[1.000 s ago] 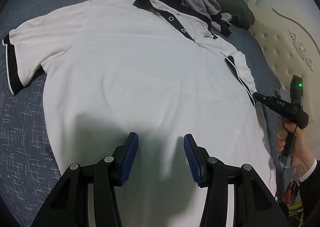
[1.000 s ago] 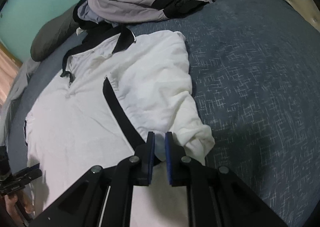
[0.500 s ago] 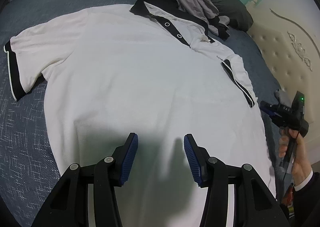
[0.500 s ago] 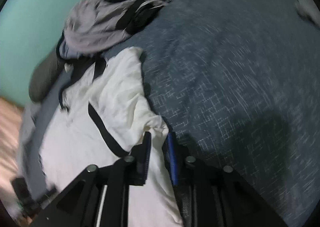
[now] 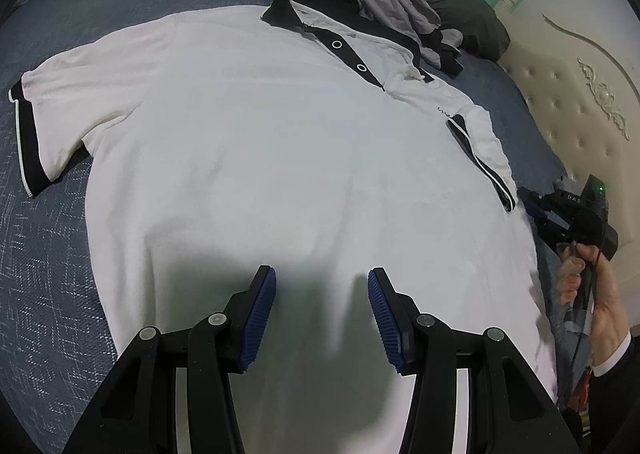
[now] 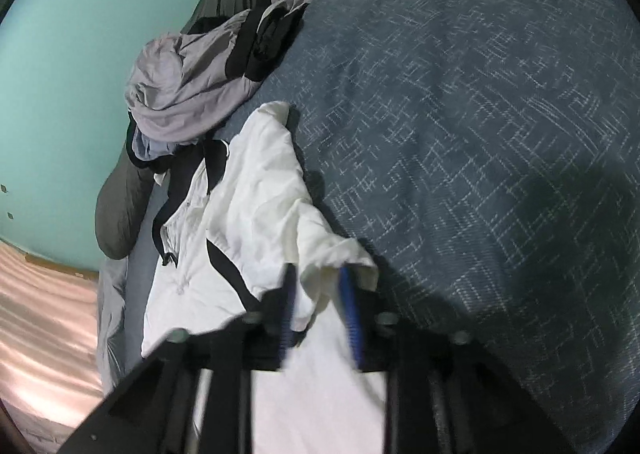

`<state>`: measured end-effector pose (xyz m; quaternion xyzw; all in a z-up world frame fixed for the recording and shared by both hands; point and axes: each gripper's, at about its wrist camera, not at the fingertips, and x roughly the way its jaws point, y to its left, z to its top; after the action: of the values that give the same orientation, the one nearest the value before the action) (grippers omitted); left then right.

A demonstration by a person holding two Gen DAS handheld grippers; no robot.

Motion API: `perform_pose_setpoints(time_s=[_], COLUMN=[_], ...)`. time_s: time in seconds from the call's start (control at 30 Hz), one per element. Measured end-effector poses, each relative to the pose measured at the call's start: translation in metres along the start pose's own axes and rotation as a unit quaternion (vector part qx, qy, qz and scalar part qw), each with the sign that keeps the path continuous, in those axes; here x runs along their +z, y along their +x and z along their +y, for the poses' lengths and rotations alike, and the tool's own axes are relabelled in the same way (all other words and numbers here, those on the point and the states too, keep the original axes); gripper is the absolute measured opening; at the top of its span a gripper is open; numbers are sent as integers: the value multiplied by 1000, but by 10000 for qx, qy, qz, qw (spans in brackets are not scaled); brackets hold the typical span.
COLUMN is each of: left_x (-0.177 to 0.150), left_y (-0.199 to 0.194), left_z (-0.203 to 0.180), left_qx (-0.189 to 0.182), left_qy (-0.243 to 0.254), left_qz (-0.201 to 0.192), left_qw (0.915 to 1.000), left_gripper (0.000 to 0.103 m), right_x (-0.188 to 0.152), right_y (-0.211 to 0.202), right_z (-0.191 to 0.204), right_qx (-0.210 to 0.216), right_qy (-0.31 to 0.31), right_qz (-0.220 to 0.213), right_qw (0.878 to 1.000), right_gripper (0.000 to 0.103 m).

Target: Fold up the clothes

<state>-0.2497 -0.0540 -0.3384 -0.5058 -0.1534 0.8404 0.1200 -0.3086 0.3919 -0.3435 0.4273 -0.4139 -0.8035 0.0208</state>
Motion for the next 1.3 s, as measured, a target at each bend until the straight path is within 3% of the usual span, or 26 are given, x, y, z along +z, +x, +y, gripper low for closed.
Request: perform_pose_setpoints(time_s=[0.13,0.8,1.13,1.3], left_x=[-1,14,85,116], left_y=[0,-5,45,81], left_z=[1,-10,-86,-130], left_qx=[-3,-7,-595,-703], left_qy=[4,99,82,217], left_qz=[16,-118,67,135], left_qw=[10000,9999,9982,9972], left_gripper=[52,53,53,53], right_x=[-2,-5,8,22], right_y=[-4,-13,-29,-38], right_z=[-3,-22,-30,-32], right_qx=[36,195,124,164], right_qy=[24,83,-23,-221], right_qz=[-77,-262,-57,51], right_qw=[10000,9994,9999,9996], right_gripper=[3,2,5,17])
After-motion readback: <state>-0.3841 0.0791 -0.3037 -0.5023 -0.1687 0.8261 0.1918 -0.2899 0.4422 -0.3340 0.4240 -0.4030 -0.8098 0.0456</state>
